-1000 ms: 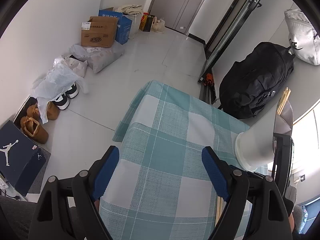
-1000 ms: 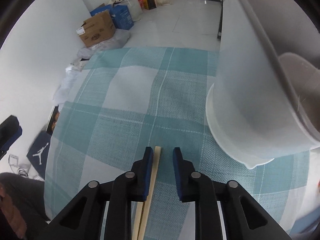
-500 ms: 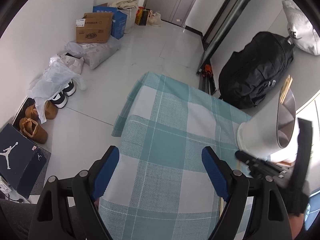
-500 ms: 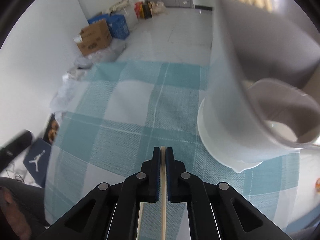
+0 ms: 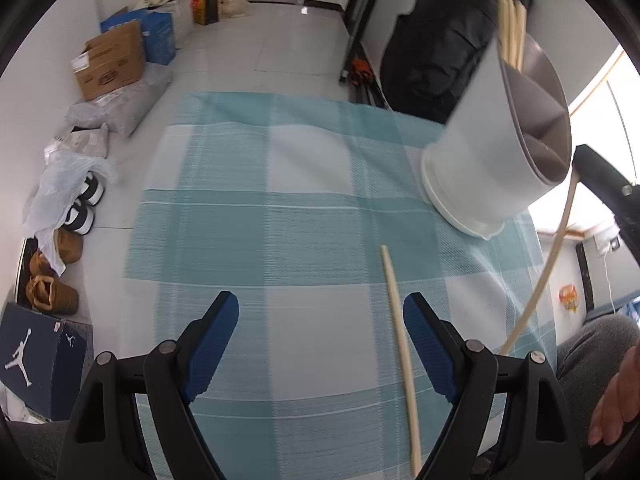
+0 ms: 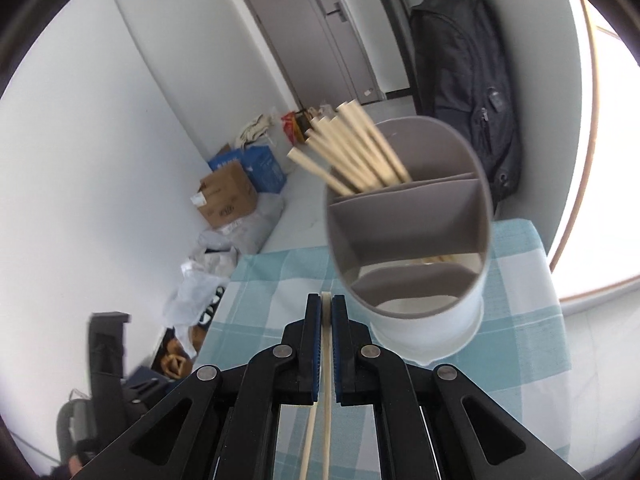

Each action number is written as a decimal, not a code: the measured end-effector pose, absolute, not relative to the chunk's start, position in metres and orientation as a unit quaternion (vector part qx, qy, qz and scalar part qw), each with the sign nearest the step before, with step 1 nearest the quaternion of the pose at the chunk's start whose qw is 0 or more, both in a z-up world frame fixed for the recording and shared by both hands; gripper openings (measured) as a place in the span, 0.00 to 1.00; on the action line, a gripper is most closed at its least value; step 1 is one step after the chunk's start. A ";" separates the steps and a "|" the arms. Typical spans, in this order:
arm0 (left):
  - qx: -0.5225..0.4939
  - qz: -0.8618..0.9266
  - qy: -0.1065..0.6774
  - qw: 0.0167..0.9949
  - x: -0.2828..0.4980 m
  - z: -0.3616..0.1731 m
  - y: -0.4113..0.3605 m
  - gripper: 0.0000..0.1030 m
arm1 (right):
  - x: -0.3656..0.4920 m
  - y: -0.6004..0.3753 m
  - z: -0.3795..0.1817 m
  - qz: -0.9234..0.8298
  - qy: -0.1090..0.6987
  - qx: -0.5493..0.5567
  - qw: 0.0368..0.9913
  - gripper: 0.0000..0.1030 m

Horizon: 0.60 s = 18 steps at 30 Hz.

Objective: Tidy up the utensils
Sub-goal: 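Grasp the last chopstick with the left tool while the right tool holds its chopstick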

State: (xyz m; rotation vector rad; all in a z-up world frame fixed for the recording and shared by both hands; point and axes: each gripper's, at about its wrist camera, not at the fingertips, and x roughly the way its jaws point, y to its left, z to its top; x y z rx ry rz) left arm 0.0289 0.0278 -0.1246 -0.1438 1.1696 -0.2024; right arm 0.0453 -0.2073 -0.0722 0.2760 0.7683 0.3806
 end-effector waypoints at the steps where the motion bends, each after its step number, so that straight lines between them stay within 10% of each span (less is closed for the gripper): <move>1: -0.061 -0.102 0.557 0.822 0.031 -0.127 0.020 0.79 | 0.042 -0.215 -0.071 0.183 0.367 0.138 0.901 0.04; 8: -0.031 -0.095 0.590 0.802 0.045 -0.139 -0.007 0.74 | 0.030 -0.249 -0.068 0.180 0.345 0.155 0.908 0.04; 18: 0.022 -0.062 0.603 0.795 0.046 -0.139 -0.021 0.14 | 0.033 -0.292 -0.079 0.183 0.332 0.212 0.901 0.04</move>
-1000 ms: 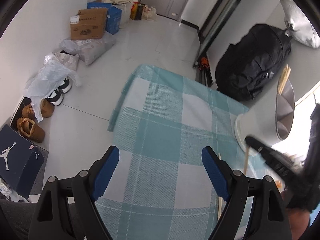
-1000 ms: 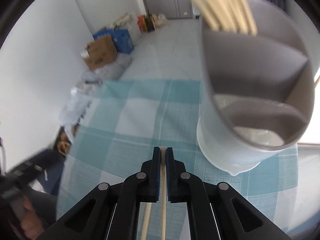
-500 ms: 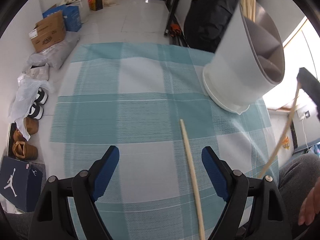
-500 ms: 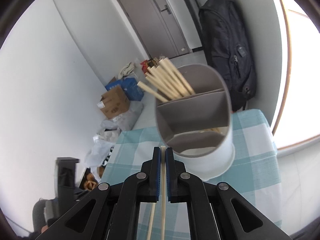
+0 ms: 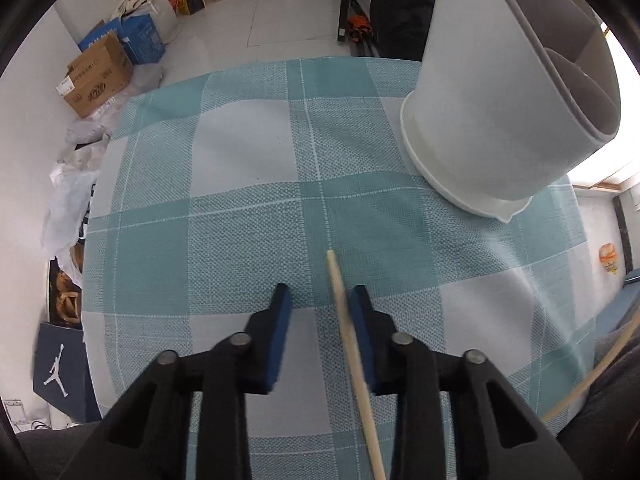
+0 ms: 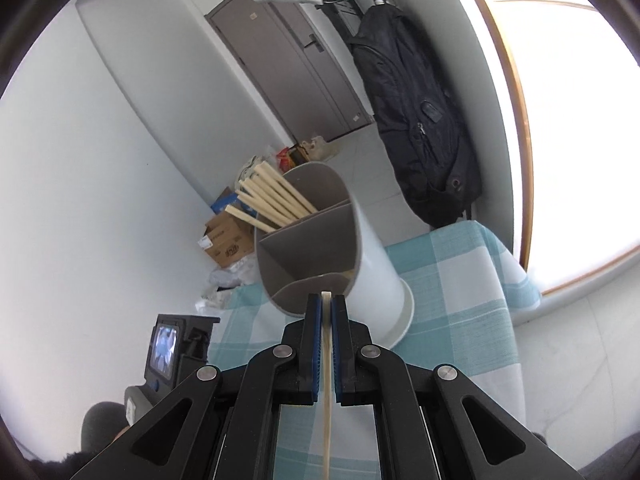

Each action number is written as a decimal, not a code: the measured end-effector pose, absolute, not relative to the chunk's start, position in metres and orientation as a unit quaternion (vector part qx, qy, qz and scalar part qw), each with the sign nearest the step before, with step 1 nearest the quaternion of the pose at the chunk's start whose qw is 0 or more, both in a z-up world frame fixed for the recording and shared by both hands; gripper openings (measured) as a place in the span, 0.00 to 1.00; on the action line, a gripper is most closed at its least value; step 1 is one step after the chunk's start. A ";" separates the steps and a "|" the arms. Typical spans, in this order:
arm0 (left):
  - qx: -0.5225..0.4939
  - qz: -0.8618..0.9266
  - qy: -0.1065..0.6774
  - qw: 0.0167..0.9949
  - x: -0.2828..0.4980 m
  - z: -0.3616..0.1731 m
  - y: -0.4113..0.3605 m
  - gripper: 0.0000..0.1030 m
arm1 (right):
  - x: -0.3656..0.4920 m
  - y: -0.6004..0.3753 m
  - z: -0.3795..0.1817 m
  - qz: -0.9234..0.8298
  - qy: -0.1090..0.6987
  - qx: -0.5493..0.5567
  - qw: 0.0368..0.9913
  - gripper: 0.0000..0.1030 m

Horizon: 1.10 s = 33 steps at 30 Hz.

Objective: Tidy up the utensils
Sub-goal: 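Grasp the last chopstick with the left tool while the right tool holds its chopstick, then lift both held chopsticks and carry them over the white holder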

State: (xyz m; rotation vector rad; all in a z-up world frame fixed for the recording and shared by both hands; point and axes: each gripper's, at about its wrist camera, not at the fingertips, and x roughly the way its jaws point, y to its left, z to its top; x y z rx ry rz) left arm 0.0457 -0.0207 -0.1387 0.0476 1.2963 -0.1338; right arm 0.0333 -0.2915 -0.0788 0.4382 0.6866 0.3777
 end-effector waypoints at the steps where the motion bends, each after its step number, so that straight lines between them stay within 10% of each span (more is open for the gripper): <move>1: 0.021 -0.062 0.604 0.794 0.045 -0.139 -0.020 0.05 | 0.034 -0.293 -0.079 0.184 0.331 0.216 0.900 0.04; 33: -0.084 -0.083 0.397 0.910 -0.009 -0.044 -0.004 0.01 | 0.001 -0.272 -0.056 0.191 0.277 0.165 0.927 0.04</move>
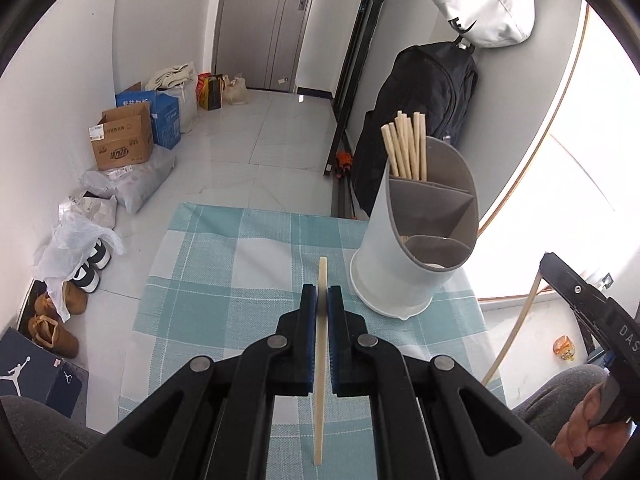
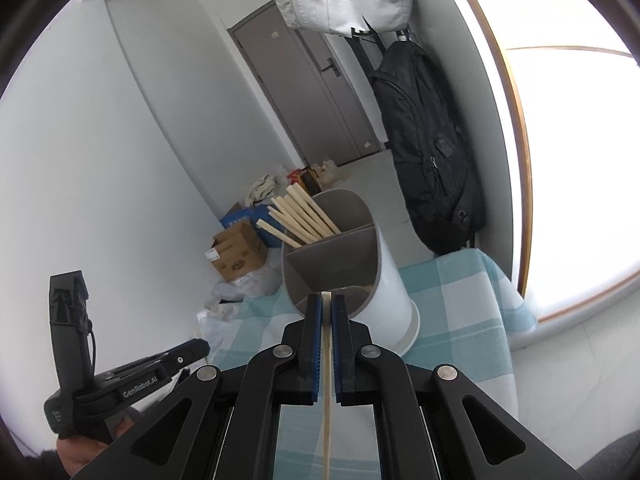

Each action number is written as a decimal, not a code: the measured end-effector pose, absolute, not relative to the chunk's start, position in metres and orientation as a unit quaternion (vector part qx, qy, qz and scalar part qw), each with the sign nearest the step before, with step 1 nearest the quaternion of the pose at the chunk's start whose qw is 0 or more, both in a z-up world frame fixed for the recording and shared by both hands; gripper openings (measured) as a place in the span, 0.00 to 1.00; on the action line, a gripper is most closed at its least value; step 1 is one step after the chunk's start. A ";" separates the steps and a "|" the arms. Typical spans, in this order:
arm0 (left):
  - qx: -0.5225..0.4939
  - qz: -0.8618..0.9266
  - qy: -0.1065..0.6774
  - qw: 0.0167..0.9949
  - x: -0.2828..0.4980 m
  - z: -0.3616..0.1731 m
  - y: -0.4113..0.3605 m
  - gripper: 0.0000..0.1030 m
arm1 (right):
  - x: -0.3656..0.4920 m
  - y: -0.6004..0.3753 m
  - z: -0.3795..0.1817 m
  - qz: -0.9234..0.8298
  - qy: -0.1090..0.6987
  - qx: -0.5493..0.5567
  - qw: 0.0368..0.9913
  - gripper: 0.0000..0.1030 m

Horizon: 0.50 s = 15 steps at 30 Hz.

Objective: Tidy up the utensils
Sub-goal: 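Lift both held chopsticks and carry them over the white holder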

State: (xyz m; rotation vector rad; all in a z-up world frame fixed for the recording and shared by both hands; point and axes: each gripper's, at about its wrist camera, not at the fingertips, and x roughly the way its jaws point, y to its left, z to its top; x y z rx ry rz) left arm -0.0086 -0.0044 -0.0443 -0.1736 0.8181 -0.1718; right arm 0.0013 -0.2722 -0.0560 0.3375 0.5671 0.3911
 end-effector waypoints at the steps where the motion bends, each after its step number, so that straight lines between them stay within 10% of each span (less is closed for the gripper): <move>1: -0.085 -0.086 0.393 0.912 -0.010 -0.042 -0.004 0.01 | 0.000 -0.269 -0.054 0.195 0.275 0.160 0.928 0.04; 15: -0.074 -0.135 0.351 0.923 -0.022 0.000 -0.014 0.01 | -0.006 -0.249 -0.022 0.207 0.239 0.121 0.941 0.04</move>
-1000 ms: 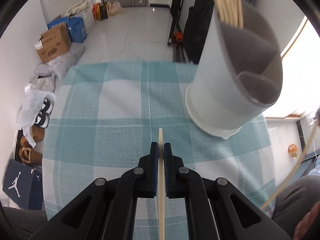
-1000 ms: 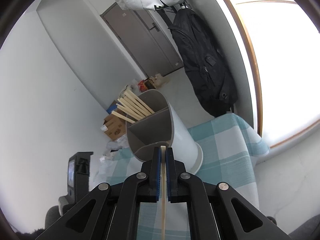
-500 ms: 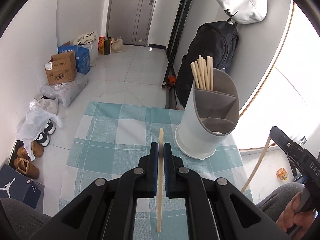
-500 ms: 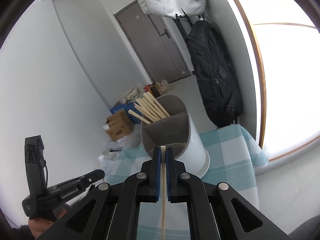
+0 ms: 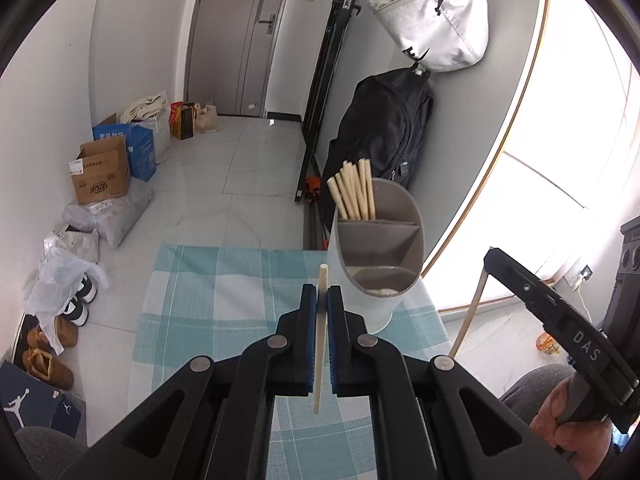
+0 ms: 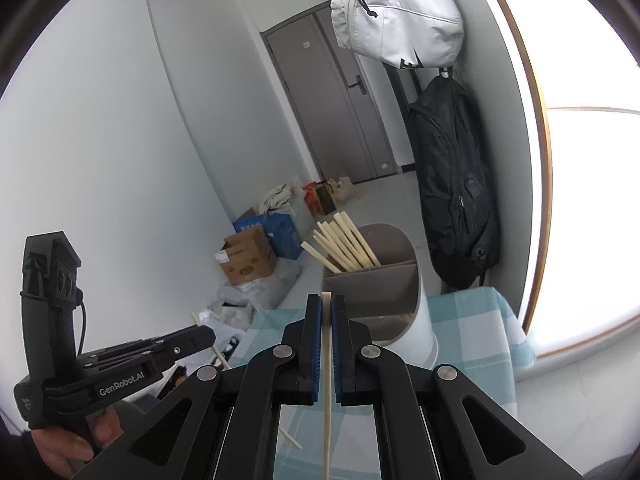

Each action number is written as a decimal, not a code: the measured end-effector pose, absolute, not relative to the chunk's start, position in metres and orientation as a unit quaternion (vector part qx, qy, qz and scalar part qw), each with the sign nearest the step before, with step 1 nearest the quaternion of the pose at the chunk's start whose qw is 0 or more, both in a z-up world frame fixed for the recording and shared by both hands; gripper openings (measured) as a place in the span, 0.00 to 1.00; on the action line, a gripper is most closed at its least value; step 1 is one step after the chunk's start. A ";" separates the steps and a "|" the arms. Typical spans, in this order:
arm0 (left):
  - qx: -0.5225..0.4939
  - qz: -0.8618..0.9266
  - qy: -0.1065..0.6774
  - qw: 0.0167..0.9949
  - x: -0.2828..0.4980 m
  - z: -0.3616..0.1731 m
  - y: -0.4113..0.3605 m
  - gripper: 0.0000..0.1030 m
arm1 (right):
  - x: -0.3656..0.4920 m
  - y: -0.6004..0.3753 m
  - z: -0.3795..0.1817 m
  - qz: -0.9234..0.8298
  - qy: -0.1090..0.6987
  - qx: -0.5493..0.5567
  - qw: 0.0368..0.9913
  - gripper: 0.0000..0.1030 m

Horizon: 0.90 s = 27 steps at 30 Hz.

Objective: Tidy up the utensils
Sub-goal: 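Lift both held chopsticks and carry them over the white holder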

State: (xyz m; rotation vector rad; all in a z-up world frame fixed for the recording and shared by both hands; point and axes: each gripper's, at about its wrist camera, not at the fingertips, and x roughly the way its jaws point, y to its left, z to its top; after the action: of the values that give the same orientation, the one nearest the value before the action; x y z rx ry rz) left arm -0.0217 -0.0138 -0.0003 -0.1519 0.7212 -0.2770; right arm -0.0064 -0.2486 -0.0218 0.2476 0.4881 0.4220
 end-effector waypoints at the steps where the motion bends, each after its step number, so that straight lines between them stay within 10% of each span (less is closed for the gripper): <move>1: -0.075 -0.138 0.349 0.924 -0.022 0.003 -0.014 0.01 | -0.006 -0.248 -0.018 0.207 0.236 0.119 0.942 0.04; 27: -0.133 -0.168 0.305 0.928 0.049 0.113 -0.041 0.01 | 0.093 -0.256 0.114 0.224 0.158 0.084 0.958 0.04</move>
State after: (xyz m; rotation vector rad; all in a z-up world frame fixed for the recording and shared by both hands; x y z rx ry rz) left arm 0.0492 -0.0413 0.1126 -0.2728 0.6241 -0.3439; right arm 0.0933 -0.2557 0.1144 0.1706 0.3209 0.4549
